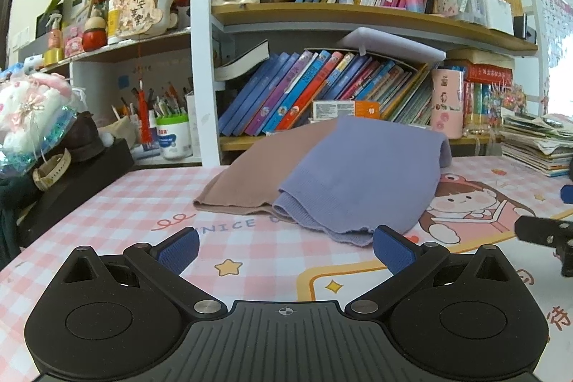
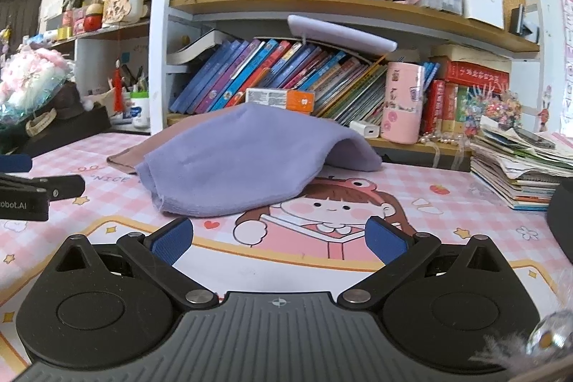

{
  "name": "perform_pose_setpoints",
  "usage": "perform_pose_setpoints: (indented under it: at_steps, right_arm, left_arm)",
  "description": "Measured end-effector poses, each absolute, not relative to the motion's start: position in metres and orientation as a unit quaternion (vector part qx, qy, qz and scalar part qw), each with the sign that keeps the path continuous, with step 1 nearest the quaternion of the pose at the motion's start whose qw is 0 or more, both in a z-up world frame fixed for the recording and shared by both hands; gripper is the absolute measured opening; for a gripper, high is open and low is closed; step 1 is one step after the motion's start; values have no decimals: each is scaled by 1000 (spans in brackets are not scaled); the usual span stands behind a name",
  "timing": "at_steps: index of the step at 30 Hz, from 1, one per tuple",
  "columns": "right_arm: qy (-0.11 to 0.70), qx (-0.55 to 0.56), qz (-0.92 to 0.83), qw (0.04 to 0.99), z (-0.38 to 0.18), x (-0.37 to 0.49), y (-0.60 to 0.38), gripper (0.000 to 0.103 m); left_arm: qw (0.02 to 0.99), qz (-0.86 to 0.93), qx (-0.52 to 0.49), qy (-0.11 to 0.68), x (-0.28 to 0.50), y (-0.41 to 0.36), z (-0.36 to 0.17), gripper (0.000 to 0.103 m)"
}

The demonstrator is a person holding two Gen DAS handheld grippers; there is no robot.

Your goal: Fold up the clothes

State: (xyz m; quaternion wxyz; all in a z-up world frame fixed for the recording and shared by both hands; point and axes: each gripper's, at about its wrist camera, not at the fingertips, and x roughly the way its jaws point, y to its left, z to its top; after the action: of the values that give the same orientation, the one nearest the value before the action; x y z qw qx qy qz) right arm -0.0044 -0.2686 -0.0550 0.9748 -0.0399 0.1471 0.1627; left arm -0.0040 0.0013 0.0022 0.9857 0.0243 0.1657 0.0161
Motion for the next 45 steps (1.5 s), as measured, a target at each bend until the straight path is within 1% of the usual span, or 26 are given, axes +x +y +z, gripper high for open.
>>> perform_pose_setpoints:
  at_steps: [8,13,45]
  right_arm:
    - [141,-38,168,975,-54,-6,-269,103]
    - [140,-36,170,975,-54,-6,-270,103]
    - [147,-20,156,977,-56,-4,-275,103]
  left_arm:
    - [985,14,27,169,-3,1,1,103]
    - [982,21,26,187,2,1,0,103]
    - [983,28,41,176,-1,-5,-1,103]
